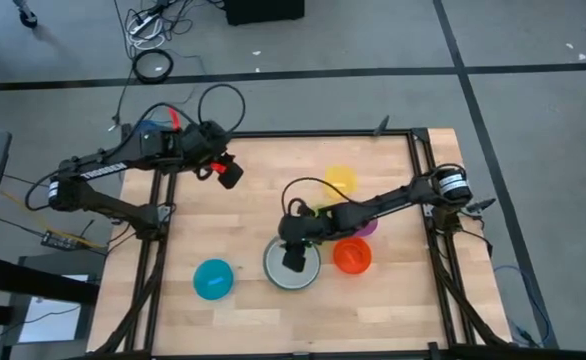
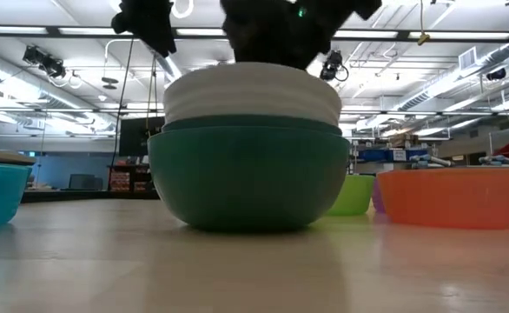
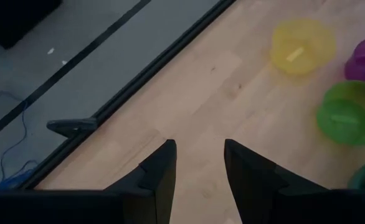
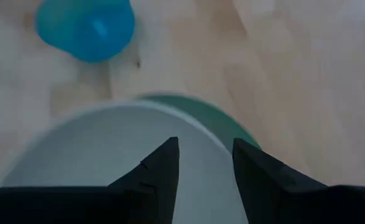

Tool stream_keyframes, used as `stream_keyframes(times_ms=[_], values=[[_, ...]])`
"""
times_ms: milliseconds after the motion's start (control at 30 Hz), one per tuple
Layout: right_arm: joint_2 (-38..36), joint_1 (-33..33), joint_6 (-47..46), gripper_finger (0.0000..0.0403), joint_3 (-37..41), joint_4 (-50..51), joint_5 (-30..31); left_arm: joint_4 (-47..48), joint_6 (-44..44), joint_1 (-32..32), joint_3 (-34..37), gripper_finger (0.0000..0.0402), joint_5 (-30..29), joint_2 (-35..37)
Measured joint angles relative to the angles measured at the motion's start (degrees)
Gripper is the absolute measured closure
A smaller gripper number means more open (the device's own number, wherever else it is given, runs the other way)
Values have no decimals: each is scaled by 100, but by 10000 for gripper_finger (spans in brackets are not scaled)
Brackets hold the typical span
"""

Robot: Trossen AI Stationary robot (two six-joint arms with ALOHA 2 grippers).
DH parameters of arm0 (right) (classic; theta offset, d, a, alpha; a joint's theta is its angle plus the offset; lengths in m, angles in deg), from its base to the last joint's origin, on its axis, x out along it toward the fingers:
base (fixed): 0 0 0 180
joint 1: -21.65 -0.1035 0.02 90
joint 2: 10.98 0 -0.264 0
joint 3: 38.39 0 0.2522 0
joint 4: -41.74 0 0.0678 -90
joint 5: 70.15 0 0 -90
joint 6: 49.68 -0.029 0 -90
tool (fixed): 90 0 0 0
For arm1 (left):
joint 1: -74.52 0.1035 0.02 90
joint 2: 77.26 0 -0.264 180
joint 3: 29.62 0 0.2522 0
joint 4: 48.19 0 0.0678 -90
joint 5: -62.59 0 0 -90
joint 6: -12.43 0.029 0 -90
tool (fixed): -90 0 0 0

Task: Nest bowls inside each other
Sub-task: Stack the white bowl on top of the blue bowl, then stack the yellow bowl on top of the white bowl

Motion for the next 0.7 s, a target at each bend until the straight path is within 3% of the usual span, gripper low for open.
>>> stream_keyframes(times_ms=[133,267,433,600,700], values=[[-521,24,111,266,-13,-30,47,10,-18,-51,0,257,-42,0],[-1224,48,441,266,-16,696,681,34,-43,-51,0,257,-60,0],[-2042,98,248,268,-22,2490,1726,234,-155,-107,0,257,-60,0],[-2448,329,-942,268,-17,4713,2046,350,-333,-323,0,257,-61,0],[-2557,432,-1451,266,135,5533,2055,420,-372,-517,0,257,-62,0]])
